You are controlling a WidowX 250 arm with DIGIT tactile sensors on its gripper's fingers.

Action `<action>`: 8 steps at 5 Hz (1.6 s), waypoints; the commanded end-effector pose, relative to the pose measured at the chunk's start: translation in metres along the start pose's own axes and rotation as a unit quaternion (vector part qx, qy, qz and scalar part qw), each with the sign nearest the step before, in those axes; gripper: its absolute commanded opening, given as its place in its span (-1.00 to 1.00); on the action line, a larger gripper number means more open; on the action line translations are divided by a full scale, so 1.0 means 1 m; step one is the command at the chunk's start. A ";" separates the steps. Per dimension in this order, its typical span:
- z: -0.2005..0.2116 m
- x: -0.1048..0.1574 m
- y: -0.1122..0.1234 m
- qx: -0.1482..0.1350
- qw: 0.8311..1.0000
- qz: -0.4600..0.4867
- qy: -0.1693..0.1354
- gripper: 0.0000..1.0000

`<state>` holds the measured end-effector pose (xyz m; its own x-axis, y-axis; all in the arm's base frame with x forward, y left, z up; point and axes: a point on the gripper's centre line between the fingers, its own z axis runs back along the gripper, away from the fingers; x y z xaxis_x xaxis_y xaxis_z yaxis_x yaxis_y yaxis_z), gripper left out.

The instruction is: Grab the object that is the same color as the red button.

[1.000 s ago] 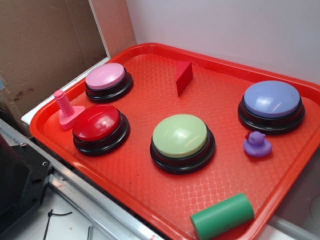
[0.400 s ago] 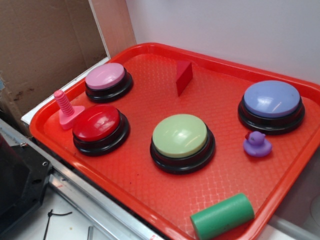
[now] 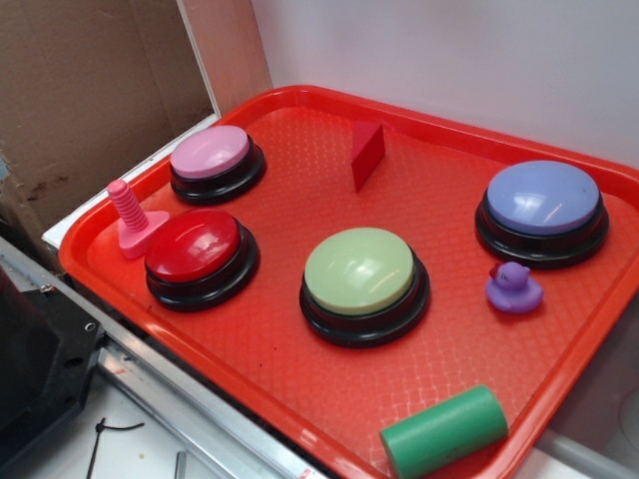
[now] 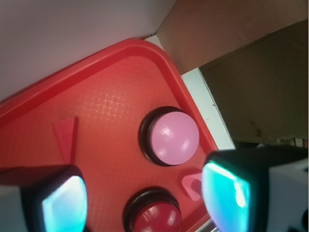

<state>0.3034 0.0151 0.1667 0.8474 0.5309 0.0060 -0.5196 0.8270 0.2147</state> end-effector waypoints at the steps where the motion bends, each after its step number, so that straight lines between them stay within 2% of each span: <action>1: 0.018 0.005 0.020 -0.019 0.999 0.011 -0.032 1.00; 2: 0.004 0.018 0.003 -0.028 0.998 0.038 -0.044 1.00; 3: -0.005 0.033 -0.029 -0.125 0.991 0.024 -0.037 1.00; 4: -0.029 0.037 -0.048 -0.144 0.989 -0.027 -0.035 1.00; 5: -0.059 0.031 -0.052 -0.114 0.992 -0.059 -0.016 1.00; 6: -0.077 0.024 -0.046 -0.077 0.995 -0.065 0.003 1.00; 8: -0.106 0.019 -0.070 -0.077 0.990 -0.113 0.038 1.00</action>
<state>0.3371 -0.0229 0.0294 0.9245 0.3432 -0.1662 -0.3341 0.9391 0.0804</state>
